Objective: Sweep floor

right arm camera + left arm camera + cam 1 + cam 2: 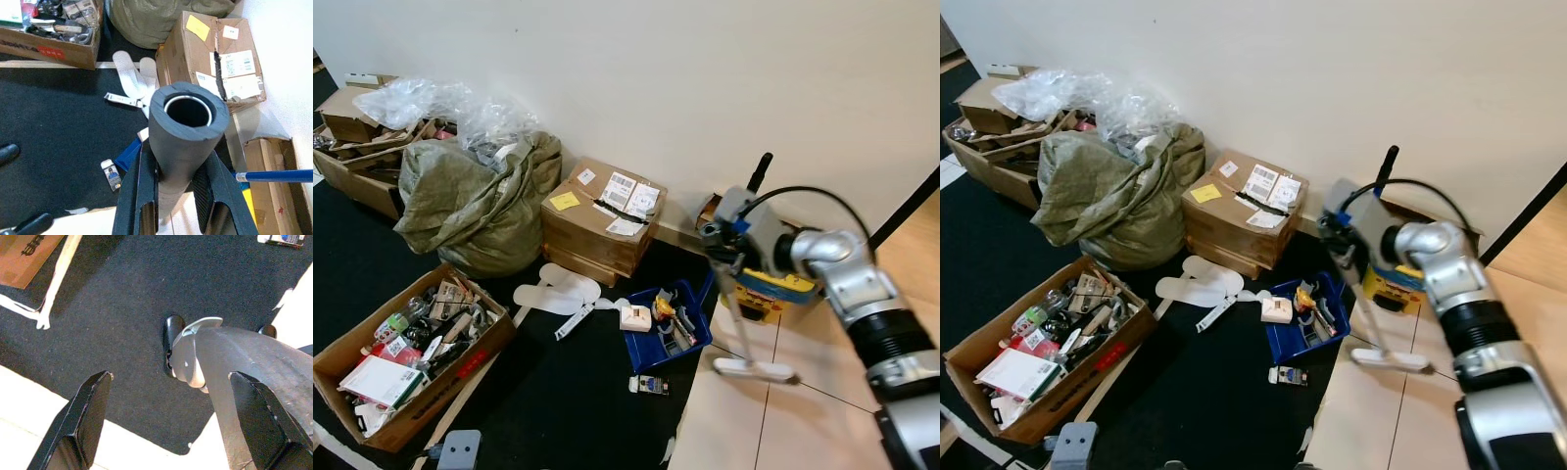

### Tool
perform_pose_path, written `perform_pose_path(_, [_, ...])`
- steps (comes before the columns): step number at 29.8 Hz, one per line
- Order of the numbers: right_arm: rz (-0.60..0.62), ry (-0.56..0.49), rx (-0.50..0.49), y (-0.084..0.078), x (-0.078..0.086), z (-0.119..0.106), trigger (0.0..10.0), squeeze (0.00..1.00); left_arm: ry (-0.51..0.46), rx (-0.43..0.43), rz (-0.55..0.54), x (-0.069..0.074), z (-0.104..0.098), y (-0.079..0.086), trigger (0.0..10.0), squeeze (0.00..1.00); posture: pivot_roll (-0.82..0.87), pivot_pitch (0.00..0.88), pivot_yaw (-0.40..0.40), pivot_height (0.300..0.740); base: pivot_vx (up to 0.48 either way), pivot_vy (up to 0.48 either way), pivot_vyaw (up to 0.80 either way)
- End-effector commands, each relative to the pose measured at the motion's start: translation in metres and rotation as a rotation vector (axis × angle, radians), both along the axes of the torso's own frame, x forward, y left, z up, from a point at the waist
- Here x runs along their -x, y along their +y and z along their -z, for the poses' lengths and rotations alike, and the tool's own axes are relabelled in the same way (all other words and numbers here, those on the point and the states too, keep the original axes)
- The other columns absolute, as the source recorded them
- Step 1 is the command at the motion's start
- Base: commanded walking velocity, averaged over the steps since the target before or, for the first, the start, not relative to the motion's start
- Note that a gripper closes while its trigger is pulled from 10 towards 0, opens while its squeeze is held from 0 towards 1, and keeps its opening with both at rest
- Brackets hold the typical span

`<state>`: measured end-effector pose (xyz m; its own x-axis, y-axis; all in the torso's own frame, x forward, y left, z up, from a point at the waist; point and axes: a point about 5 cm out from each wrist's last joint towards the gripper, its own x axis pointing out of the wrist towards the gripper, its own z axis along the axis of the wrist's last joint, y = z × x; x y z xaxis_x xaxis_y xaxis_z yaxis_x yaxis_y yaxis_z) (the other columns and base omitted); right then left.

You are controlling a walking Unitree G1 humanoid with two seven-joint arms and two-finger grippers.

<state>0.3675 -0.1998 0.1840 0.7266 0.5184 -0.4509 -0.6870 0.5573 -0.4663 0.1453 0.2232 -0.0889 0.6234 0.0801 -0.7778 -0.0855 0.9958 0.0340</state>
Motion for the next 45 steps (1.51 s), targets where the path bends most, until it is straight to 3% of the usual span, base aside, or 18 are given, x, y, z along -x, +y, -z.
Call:
perform_pose_path(1, [0.069,-0.026,0.002,0.001,-0.002,0.007,10.0,0.00,0.050,-0.011,-0.003,0.014,0.004,0.006,10.0,0.00,0.00,0.140,-0.013,0.740,0.000,0.000,0.00])
perform_pose_path(8, [0.171,-0.009,-0.119,0.023,0.000,0.036,10.0,0.00,0.052,-0.014,0.000,0.016,0.004,0.007,10.0,0.00,0.00,0.153,-0.005,0.740,0.000,0.000,0.00])
perform_pose_path(11, [0.166,0.046,-0.166,0.036,0.007,0.053,10.0,0.00,0.049,-0.013,0.003,0.015,0.004,0.007,10.0,0.00,0.00,0.154,-0.004,0.740,0.000,0.000,0.00])
perform_pose_path(16, [0.162,0.066,-0.185,0.041,0.009,0.058,10.0,0.00,0.047,-0.013,0.004,0.015,0.004,0.007,10.0,0.00,0.00,0.155,-0.003,0.740,0.000,0.000,0.00])
perform_pose_path(17, [0.143,0.106,-0.234,0.049,0.013,0.062,10.0,0.00,0.042,-0.013,0.008,0.013,0.004,0.006,10.0,0.00,0.00,0.157,0.001,0.740,0.000,0.000,0.00])
perform_pose_path(27, [0.140,0.178,-0.446,0.068,0.015,0.057,10.0,0.00,0.029,-0.008,0.013,0.008,0.003,0.001,10.0,0.00,-0.01,0.155,-0.006,0.740,0.000,0.000,0.00])
perform_pose_path(31, [0.140,0.187,-0.488,0.072,0.016,0.056,10.0,0.00,0.027,-0.006,0.014,0.007,0.003,0.000,10.0,0.00,-0.01,0.154,-0.005,0.740,0.000,0.000,0.00])
perform_pose_path(37, [0.086,0.153,-0.638,0.086,0.020,0.044,10.0,0.00,0.017,-0.007,0.011,0.007,0.002,0.003,10.0,0.00,-0.01,0.160,-0.003,0.740,0.000,0.000,0.00])
perform_pose_path(45, [0.058,0.114,-0.722,0.097,0.024,0.035,10.0,0.00,0.004,-0.005,0.017,0.006,0.002,0.000,10.0,0.00,-0.01,0.153,-0.005,0.740,0.000,0.000,0.00])
